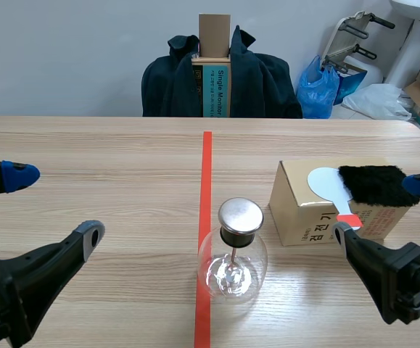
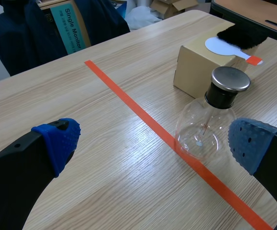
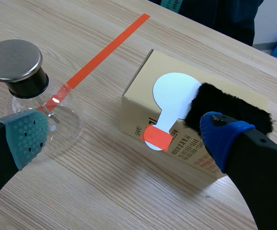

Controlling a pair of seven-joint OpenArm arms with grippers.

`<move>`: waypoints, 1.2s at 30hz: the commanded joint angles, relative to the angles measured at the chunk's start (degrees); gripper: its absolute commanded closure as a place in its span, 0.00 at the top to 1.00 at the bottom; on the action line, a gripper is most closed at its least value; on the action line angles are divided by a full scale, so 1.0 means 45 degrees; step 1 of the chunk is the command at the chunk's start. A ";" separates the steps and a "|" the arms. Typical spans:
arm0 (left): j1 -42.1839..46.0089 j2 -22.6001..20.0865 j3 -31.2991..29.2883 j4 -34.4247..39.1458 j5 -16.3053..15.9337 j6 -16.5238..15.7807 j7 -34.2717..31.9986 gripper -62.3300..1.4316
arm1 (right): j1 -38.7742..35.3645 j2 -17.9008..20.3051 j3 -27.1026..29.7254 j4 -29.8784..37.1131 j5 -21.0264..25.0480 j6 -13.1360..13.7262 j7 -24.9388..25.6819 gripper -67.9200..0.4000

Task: Do the electroscope experiment.
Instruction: 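Pick up the white charging plate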

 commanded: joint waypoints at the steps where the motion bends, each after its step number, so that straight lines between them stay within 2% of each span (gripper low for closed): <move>1: 0.0029 0.0024 0.0015 0.0223 -0.0277 -0.0019 -0.0223 1.00 | 0.0112 0.0034 0.0015 0.0214 0.0146 0.0015 0.0136 1.00; 6: 0.0029 0.0029 0.0010 0.0223 0.0092 -0.0019 -0.0214 1.00 | 0.0112 0.0034 0.0015 0.0214 0.0141 0.0010 0.0121 1.00; 21: 0.0024 0.0034 0.0010 0.0223 0.0102 -0.0019 -0.0214 1.00 | 0.0112 0.0044 0.0024 0.0214 0.0117 0.0010 0.0146 1.00; 23: 0.0024 0.0039 0.0010 0.0223 0.0102 -0.0019 -0.0214 1.00 | 0.0112 0.0044 0.0029 0.0214 -0.0554 0.0010 0.0146 1.00; 25: 0.0024 0.0107 0.0010 0.0223 0.0102 -0.0019 -0.0219 1.00 | 0.0112 0.0039 0.0024 0.0219 -0.2205 0.0010 0.0209 1.00; 26: 0.0024 0.0131 0.0010 0.0223 0.0102 -0.0019 -0.0214 1.00 | 0.0112 0.0034 0.0019 0.0228 -0.3376 0.0010 0.0282 1.00; 30: 0.0019 0.0136 0.0010 0.0223 0.0102 -0.0024 -0.0223 1.00 | -0.0097 -0.0034 0.0015 0.0238 -0.9000 -0.0121 0.0194 1.00; 33: -0.0005 0.0131 0.0010 0.0223 0.0102 -0.0024 -0.0219 1.00 | -0.0491 -0.0656 0.0015 0.0214 -1.3712 -0.0583 0.0087 1.00; 35: -0.0005 0.0131 0.0010 0.0223 0.0102 -0.0029 -0.0233 1.00 | -0.0680 -0.1248 0.0015 -0.0068 -1.6305 -0.1234 0.0102 1.00; 36: -0.0005 0.0131 0.0010 0.0223 0.0102 -0.0029 -0.0262 1.00 | -0.0695 -0.1520 0.0015 -0.0340 -1.7466 -0.1841 0.0180 1.00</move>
